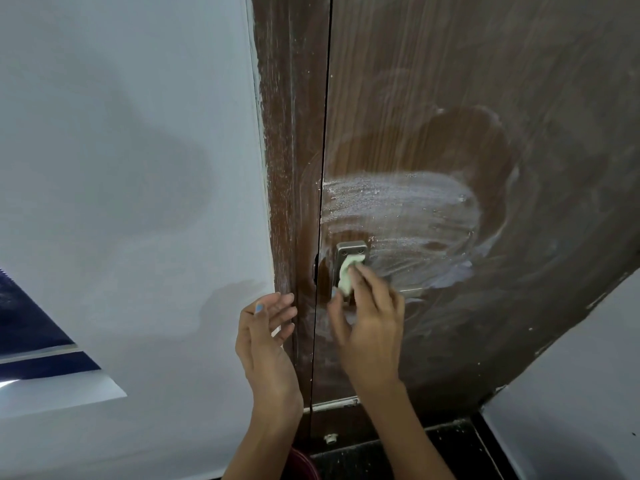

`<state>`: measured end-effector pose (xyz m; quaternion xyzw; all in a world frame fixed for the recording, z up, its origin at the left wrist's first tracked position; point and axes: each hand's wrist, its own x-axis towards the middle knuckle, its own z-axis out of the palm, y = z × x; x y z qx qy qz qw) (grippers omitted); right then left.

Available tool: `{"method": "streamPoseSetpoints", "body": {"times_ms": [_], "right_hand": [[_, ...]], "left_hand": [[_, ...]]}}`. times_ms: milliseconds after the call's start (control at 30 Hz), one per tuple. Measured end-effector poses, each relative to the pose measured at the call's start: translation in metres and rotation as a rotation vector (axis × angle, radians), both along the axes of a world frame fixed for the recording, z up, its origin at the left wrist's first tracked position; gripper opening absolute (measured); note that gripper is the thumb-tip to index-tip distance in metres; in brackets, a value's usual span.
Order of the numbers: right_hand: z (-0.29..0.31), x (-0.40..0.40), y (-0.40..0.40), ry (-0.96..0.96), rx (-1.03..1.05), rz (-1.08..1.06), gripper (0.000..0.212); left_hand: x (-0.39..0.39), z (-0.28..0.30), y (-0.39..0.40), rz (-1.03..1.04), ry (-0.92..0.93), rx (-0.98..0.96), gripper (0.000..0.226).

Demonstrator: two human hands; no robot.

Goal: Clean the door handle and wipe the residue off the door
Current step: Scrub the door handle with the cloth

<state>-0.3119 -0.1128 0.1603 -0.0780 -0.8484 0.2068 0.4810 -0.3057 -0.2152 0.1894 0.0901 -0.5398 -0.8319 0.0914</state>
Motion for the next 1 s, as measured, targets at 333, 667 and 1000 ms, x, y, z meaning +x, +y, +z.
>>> {"method": "streamPoseSetpoints", "body": {"times_ms": [333,667,1000], "right_hand": [[0.041,-0.006,0.004,-0.382,0.089,-0.321,0.021],[0.048,-0.007,0.009,-0.634,-0.115,-0.344,0.038],[0.045,0.018,0.051,-0.387,-0.454,-0.156,0.026]], "left_hand": [[0.004,0.0,-0.001,0.003,-0.019,0.0,0.029],[0.013,0.005,-0.009,-0.008,-0.013,-0.003,0.027],[0.013,0.002,0.0,-0.099,-0.037,-0.04,0.027]]}}
